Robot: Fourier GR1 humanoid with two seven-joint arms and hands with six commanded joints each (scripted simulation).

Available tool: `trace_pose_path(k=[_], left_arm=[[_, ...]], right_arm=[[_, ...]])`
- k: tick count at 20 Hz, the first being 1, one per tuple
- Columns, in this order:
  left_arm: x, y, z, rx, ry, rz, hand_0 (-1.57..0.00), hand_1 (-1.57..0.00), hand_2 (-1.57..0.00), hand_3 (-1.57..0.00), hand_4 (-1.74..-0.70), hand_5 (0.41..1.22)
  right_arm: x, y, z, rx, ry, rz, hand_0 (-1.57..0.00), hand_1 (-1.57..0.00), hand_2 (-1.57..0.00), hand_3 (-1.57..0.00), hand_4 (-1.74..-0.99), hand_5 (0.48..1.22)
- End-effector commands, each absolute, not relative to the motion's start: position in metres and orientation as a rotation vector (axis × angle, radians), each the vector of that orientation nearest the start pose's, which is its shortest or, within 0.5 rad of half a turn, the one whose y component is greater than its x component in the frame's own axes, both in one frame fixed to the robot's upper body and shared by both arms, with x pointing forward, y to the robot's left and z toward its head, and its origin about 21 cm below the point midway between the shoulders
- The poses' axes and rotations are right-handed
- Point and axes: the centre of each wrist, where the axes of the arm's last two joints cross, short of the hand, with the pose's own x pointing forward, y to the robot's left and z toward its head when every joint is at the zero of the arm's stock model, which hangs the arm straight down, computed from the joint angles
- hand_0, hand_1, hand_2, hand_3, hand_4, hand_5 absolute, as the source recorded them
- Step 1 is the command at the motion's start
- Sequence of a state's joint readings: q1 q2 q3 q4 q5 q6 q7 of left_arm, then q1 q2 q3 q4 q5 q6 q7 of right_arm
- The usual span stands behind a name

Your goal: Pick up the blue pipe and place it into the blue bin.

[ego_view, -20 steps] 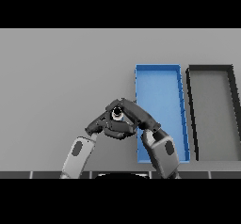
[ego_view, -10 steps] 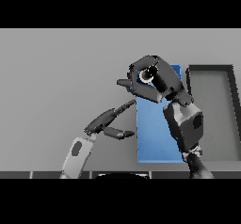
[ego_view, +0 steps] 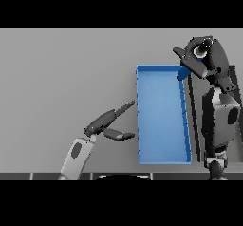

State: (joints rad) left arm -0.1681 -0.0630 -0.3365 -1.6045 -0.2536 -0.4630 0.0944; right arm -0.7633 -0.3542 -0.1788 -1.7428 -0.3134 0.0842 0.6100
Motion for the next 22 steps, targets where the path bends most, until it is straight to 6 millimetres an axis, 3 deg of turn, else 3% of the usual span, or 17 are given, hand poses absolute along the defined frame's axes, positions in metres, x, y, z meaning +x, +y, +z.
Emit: trace_pose_path(k=[1,4,11,15,16,20,21,22], left_arm=[[0.264,0.112,0.048,-0.419,-1.562,-0.895,0.00,0.00,0.00,0.00,-0.87,0.418],[0.262,0.113,0.048,-0.428,-1.553,-0.897,0.00,0.00,0.00,0.00,-0.87,0.420],[0.260,0.117,0.046,-0.430,-1.544,-0.871,0.00,0.00,0.00,0.00,-0.88,0.428],[0.256,0.113,0.046,-0.440,-1.555,-0.870,0.00,0.00,0.00,0.00,-0.89,0.422],[0.257,0.114,0.047,-0.438,-1.552,-0.878,0.00,0.00,0.00,0.00,-0.89,0.420],[0.255,0.118,0.047,-0.433,-1.559,-0.880,0.00,0.00,0.00,0.00,-0.88,0.421],[0.255,0.116,0.048,-0.431,-1.559,-0.881,0.00,0.00,0.00,0.00,-0.88,0.421],[0.255,0.116,0.045,-0.428,-1.547,-0.886,0.00,0.00,0.00,0.00,-0.88,0.422]], right_arm=[[0.317,-0.252,0.276,0.112,-1.842,0.250,-1.57,-1.57,-1.57,-1.57,-1.741,1.221],[0.306,-0.265,0.237,0.088,-1.743,0.208,-1.57,-1.57,-1.57,-1.57,-1.741,1.221],[0.277,-0.280,0.171,-0.001,-1.537,0.122,-1.57,-1.57,-1.57,-1.57,-1.741,1.221],[0.258,-0.275,0.146,-0.088,-1.478,0.035,-1.57,-1.57,-1.57,-1.52,-1.741,1.221],[0.257,-0.271,0.145,-0.112,-1.479,0.021,-1.57,-1.57,-1.57,-1.26,-1.741,1.221],[0.254,-0.267,0.122,-0.197,-1.577,-0.022,-1.57,-1.55,-1.57,-0.85,-1.741,1.221],[0.253,-0.269,0.109,-0.204,-1.349,-0.042,-1.46,-1.34,-1.34,-0.79,-1.678,1.221],[0.255,-0.269,0.099,-0.218,-1.271,-0.052,-1.17,-1.07,-1.07,-0.63,-1.592,1.221]])
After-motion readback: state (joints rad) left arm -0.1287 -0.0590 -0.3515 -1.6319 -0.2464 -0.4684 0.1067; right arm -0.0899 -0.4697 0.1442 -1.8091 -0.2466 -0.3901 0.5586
